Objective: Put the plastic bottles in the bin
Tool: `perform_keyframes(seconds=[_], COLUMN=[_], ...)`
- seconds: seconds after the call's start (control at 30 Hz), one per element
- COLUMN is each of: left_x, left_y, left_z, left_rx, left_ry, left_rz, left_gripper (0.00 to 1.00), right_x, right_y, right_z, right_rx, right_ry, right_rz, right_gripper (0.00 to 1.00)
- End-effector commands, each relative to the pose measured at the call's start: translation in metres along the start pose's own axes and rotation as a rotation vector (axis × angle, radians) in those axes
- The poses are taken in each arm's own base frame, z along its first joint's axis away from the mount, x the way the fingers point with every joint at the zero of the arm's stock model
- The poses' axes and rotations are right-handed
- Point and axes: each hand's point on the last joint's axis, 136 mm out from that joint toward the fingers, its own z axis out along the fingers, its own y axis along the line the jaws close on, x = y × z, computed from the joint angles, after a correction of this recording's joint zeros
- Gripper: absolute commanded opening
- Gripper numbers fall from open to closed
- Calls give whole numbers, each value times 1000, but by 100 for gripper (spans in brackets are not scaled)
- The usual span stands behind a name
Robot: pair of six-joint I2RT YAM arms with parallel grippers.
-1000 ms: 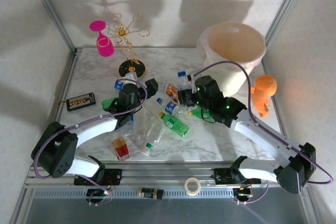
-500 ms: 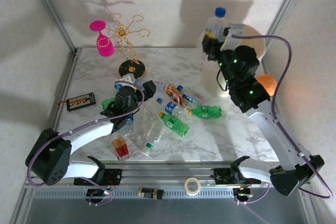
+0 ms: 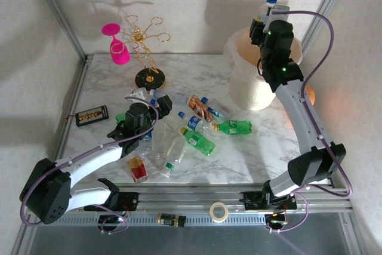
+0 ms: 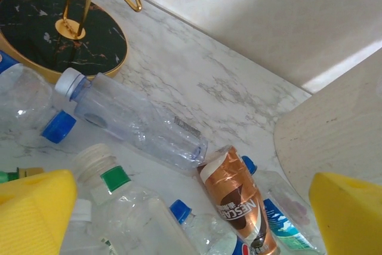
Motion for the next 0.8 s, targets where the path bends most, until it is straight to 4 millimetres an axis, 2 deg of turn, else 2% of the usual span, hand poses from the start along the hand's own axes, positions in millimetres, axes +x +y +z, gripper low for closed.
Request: perform_keyframes(seconds=[0.0,0.1,0.2,0.27,0.37,0.5,0.6,0.77], left_x=[-4,-8,-6,-7,-6,-6,-6,-10], left_y=[2,-2,-1,0,3,6,6,1], left_z=[-5,-4,-3,-3,-3,-3,-2,-1], left_rx=[-17,-10,-24,-26,-36,-46,-47,-35], left_ry=[-17,-22,-7,-9,-10,-10,-11,-16], left_rz=[29,41,61,62,69,73,74,59], left_gripper=[99,100,99,99,99,100,99,100], right_x=[31,64,88,98,102,85,62,16], right_y=[-14,-23,-28,-31,-31,-30,-31,-20], right_z=[18,36,48,54,58,55,45,10], right_rx=[22,20,15,26,28,23,21,-35], right_ry=[127,230,303,335,359,318,270,162], right_rz=[26,55,72,77,80,88,103,136], right_gripper=[51,51,51,53,57,74,85,96])
